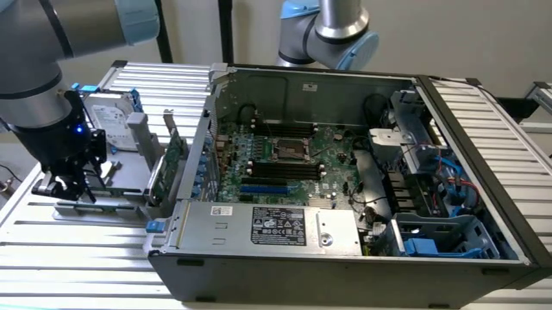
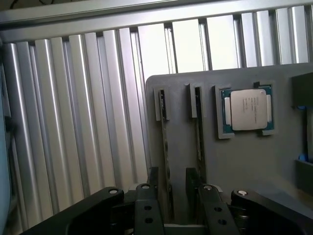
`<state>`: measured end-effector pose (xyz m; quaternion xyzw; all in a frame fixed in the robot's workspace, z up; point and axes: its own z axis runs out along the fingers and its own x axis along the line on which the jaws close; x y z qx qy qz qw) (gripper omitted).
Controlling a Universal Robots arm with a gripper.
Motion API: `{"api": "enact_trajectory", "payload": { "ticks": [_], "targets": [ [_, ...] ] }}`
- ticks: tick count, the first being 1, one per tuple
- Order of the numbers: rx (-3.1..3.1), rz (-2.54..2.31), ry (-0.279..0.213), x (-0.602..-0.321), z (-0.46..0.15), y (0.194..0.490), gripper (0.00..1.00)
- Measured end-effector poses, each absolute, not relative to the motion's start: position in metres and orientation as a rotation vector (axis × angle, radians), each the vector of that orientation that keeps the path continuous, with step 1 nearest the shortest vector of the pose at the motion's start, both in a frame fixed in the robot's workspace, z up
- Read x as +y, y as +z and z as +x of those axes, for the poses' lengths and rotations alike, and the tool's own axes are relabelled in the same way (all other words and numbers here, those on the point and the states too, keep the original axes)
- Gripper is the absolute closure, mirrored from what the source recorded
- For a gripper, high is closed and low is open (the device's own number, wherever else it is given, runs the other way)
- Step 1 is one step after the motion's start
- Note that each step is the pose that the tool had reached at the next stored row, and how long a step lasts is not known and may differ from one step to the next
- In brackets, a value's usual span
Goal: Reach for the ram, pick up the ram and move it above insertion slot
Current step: 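Pick up the ram and move it above insertion slot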
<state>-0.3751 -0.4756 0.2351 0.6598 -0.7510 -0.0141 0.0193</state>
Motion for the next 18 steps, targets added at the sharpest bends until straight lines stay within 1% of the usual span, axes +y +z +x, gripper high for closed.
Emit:
{"api": "enact_trajectory", "payload": {
  "ticks": [18],
  "targets": [
    [-2.317, 2.063, -0.043, -0.478, -0.377, 0.205, 0.64]
  ]
}}
